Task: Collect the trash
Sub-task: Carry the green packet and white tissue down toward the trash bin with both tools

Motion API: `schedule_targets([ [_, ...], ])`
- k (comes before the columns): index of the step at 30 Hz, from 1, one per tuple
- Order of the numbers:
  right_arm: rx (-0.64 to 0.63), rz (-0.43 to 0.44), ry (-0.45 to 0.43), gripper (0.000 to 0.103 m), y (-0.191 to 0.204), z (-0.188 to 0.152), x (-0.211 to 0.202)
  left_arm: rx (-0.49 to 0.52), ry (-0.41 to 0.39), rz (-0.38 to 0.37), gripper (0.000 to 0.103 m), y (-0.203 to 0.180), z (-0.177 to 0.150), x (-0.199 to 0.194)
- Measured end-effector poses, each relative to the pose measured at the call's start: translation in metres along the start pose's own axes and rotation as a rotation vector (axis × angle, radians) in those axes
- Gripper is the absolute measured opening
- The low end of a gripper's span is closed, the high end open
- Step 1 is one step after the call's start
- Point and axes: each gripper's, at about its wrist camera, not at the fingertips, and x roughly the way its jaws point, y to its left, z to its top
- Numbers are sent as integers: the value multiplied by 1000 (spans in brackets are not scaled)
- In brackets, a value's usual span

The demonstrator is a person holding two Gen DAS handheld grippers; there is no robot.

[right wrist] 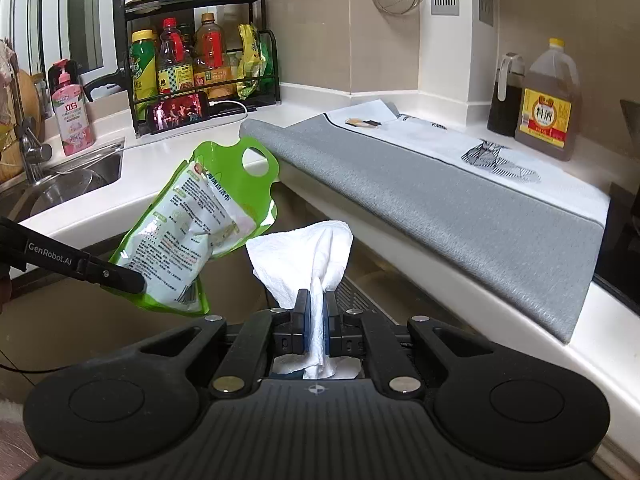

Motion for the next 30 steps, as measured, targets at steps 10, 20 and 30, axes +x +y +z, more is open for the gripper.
schedule_targets([
  [10,26,26,85,7,7,-27,37,153,94,74,5,-3,-10,18],
  [20,46,36,127,7,1,-35,48,175,192,89,5,4,-21,38],
  [30,-89,30,166,7,-14,-33,41,197,210,103,5,4,-23,47],
])
